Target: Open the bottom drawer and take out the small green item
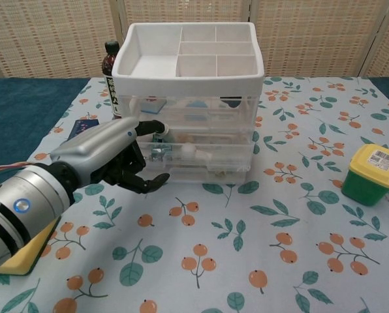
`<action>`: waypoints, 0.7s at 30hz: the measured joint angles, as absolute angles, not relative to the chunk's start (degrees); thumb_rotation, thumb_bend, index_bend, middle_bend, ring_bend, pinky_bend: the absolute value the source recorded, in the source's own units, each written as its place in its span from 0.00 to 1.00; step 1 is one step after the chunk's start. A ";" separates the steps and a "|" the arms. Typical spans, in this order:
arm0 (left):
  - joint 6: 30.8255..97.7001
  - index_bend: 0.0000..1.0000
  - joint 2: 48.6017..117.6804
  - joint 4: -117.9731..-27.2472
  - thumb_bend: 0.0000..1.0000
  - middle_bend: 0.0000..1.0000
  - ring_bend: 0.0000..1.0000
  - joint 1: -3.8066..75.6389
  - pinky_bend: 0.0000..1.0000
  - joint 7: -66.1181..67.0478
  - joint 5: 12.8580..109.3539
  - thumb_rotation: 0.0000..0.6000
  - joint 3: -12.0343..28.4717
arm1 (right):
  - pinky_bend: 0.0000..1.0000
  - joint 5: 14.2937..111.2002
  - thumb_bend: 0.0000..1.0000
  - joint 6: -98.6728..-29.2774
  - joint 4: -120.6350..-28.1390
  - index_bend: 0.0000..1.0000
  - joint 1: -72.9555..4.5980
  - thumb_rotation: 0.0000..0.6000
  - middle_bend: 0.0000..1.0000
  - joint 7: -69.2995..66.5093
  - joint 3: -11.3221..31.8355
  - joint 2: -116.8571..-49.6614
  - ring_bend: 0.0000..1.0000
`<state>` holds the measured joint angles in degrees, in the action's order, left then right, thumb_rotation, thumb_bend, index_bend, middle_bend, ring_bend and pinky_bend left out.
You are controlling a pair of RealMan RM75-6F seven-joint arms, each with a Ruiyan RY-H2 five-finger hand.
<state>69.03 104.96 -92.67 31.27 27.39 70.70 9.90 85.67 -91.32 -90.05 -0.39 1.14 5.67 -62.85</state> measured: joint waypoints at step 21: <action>68.20 0.34 103.40 -93.74 0.34 1.00 1.00 32.82 1.00 30.72 72.11 1.00 7.90 | 0.04 85.65 0.32 -91.00 -89.28 0.02 -0.55 1.00 0.16 0.30 5.79 -63.14 0.04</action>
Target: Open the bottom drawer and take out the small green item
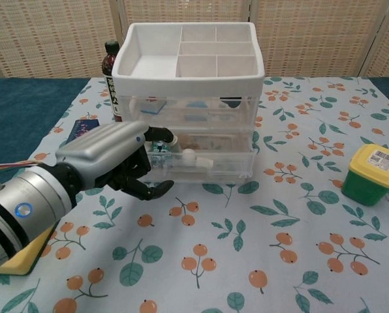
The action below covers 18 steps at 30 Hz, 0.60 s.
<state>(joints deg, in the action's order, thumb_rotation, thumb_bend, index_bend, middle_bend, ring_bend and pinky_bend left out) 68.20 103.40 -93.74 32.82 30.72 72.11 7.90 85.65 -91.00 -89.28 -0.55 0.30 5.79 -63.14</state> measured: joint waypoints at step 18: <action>68.90 0.37 101.45 -97.57 0.34 1.00 1.00 31.56 1.00 32.11 73.33 1.00 4.71 | 0.04 86.15 0.32 -91.44 -88.95 0.02 -0.60 1.00 0.16 -0.02 5.87 -63.27 0.04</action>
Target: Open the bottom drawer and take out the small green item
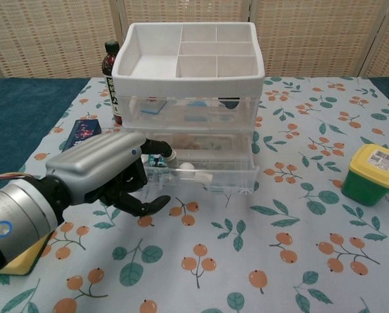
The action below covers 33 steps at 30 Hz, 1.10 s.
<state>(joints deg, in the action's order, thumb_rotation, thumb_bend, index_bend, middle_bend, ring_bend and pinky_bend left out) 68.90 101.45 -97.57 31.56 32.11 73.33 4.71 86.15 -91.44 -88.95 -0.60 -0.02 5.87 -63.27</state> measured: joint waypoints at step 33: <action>67.93 0.24 97.88 -106.36 0.34 0.98 1.00 31.44 1.00 37.91 71.94 1.00 2.31 | 0.04 86.49 0.33 -92.42 -87.55 0.01 -0.31 1.00 0.17 -1.58 6.14 -63.41 0.05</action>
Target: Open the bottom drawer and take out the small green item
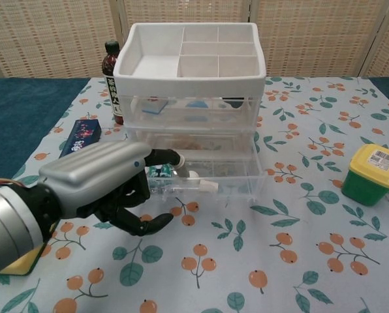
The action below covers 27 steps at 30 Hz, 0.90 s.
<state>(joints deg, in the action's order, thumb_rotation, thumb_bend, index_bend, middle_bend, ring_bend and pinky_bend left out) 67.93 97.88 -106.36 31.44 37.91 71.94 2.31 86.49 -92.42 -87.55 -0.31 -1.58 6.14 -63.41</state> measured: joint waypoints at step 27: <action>68.16 0.33 81.55 -102.29 0.34 0.97 1.00 38.28 1.00 26.77 97.87 1.00 5.15 | 0.04 88.91 0.32 -94.25 -90.39 0.01 -0.66 1.00 0.17 -0.31 6.72 -59.38 0.05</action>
<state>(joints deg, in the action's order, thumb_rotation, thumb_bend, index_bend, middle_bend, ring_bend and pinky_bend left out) 68.16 81.55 -102.29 38.28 26.77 97.87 5.15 88.91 -94.25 -90.39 -0.66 -0.31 6.72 -59.38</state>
